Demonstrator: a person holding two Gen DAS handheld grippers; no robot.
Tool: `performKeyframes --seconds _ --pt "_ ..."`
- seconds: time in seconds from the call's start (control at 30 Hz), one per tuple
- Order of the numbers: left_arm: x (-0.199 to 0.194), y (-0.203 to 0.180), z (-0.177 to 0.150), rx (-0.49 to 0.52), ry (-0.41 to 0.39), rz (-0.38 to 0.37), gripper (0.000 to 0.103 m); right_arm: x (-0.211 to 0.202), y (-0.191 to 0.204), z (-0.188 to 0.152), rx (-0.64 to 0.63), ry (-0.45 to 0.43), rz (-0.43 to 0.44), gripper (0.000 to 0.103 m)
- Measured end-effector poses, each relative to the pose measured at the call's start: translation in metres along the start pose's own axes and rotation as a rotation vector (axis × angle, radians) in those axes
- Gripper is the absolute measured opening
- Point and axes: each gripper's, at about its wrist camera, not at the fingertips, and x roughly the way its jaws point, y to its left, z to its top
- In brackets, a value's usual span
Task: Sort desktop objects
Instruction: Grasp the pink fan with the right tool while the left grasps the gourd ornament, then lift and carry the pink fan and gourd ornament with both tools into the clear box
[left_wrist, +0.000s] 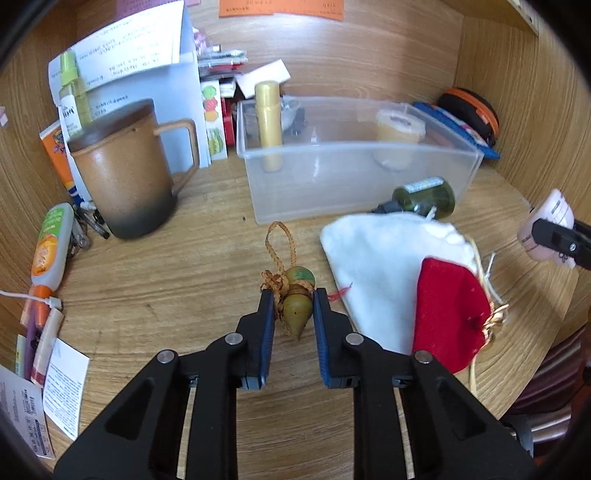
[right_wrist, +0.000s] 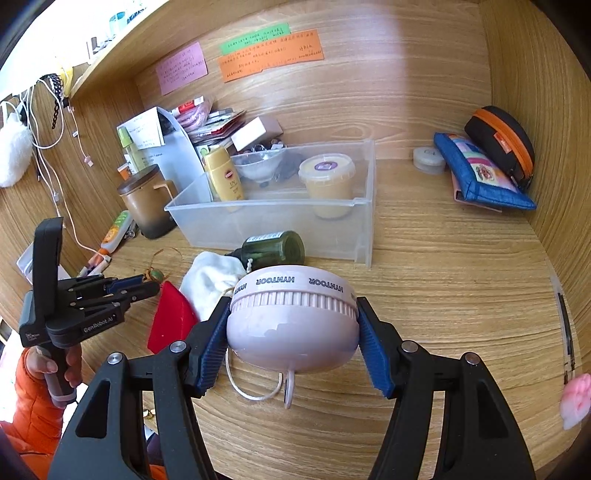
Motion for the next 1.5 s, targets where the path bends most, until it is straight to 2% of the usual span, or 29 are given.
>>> performKeyframes --seconds 0.43,0.83,1.23,1.5 --pt "-0.036 0.004 0.033 0.008 -0.117 0.004 0.020 -0.011 0.005 0.031 -0.042 -0.044 -0.007 0.061" --pt "-0.050 0.011 0.062 0.039 -0.159 0.019 0.020 -0.011 0.013 0.073 -0.121 -0.089 -0.029 0.061" --pt "-0.038 0.021 0.106 0.026 -0.181 -0.036 0.020 0.026 0.021 0.118 -0.151 -0.069 0.007 0.061" --pt "-0.010 0.022 0.127 0.039 -0.148 -0.084 0.020 0.071 0.031 0.138 -0.171 -0.011 0.033 0.061"
